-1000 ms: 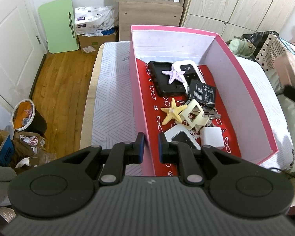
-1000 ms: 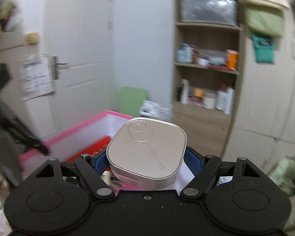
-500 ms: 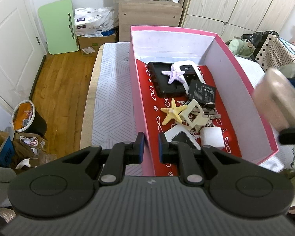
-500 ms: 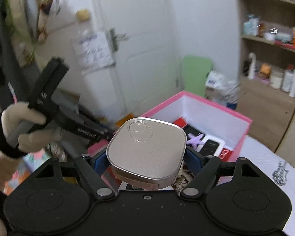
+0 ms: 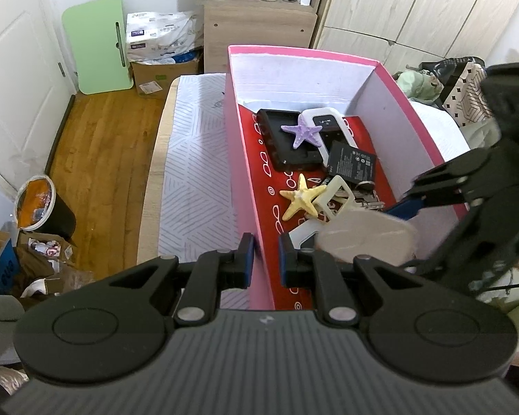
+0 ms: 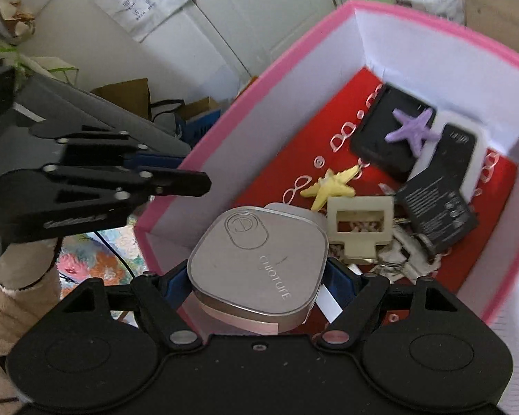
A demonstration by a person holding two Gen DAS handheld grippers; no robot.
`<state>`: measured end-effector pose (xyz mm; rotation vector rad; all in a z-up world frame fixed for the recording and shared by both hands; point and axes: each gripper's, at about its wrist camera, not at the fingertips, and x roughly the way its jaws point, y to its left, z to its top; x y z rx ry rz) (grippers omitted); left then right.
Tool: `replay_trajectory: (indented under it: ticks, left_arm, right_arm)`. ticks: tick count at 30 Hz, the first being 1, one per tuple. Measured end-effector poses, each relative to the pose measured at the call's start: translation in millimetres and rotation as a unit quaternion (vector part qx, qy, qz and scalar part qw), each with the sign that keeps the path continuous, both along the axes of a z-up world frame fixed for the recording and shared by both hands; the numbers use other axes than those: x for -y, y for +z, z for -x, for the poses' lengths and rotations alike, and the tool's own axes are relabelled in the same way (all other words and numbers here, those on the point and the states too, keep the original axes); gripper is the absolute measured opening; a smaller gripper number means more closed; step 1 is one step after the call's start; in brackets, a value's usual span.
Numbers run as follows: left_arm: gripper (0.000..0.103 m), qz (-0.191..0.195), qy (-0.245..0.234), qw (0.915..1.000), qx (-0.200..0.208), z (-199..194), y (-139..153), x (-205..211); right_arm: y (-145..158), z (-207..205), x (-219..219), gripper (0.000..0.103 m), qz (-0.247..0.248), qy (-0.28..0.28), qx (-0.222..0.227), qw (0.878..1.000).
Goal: Organize rigid objects
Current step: 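Carry the beige round case into the box and release it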
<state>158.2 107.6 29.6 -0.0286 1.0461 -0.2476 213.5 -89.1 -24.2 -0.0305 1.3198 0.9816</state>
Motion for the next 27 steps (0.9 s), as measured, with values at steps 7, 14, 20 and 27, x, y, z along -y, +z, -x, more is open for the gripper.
replay_trajectory:
  ticks: [7, 14, 20, 27]
  left_arm:
    - [0.012, 0.000, -0.001, 1.0000, 0.000, 0, -1, 0]
    - [0.013, -0.005, -0.002, 1.0000, 0.002, 1, -1, 2]
    - [0.013, 0.000, -0.002, 1.0000, 0.007, 3, -1, 0]
    - [0.018, -0.031, 0.014, 0.9986, 0.042, 12, 7, 6]
  right_arm:
    - [-11, -2, -13, 0.083, -0.003, -0.001, 0.008, 1.000]
    - [-8, 3, -18, 0.085, 0.016, -0.005, 0.042, 0.999]
    - [25, 23, 11, 0.085, -0.016, -0.020, 0.138, 0.990]
    - [55, 48, 44, 0.085, -0.048, -0.062, 0.220, 0.972]
